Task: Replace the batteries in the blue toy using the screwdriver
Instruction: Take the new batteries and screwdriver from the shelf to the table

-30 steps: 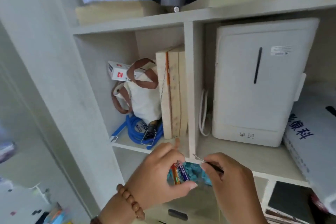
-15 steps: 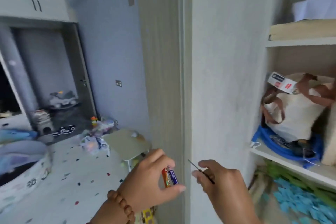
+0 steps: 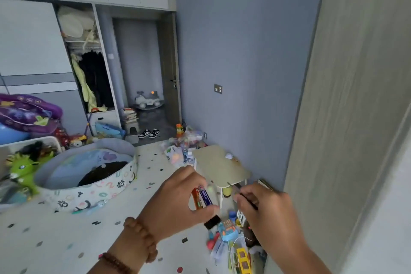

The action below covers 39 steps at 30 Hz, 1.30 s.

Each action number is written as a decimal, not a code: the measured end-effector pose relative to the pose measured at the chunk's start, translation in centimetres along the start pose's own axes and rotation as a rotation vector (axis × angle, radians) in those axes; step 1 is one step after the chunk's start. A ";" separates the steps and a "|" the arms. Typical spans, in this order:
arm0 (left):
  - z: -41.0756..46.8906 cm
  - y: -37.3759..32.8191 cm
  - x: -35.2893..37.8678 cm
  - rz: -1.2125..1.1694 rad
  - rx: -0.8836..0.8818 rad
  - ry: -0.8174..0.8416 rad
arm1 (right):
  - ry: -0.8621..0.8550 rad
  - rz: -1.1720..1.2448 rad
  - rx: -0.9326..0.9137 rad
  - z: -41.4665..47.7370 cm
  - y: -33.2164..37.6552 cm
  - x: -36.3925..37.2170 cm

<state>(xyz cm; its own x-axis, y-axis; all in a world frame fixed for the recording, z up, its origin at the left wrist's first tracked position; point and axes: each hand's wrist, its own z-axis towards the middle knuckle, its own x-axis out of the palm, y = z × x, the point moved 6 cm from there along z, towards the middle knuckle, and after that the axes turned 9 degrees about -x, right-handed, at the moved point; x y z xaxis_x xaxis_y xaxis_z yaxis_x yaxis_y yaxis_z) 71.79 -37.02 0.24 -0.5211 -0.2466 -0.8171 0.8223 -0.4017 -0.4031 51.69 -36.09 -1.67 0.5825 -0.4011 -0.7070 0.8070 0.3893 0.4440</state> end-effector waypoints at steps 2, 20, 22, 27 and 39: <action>2.1 3.4 -0.3 0.036 -0.020 -0.007 | 0.011 -0.002 -0.040 3.1 0.7 3.2; 25.8 31.0 -0.2 0.119 -0.134 0.038 | 0.069 0.063 -0.002 31.5 1.2 27.7; 28.8 34.0 0.7 0.122 -0.100 0.045 | 0.051 0.054 0.019 34.3 0.8 30.5; 37.4 41.3 1.9 0.104 0.016 0.067 | 0.000 0.038 0.120 42.0 0.2 37.1; 56.9 53.6 7.1 -0.030 0.169 0.161 | -0.046 -0.001 0.327 58.0 -5.8 48.4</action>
<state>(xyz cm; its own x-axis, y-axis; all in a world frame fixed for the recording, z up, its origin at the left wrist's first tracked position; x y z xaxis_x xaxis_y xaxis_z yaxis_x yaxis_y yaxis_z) 99.13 -110.47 -3.67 -0.4905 -0.0940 -0.8664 0.7500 -0.5517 -0.3648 80.78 -105.82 -6.56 0.5796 -0.4408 -0.6854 0.7916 0.1050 0.6019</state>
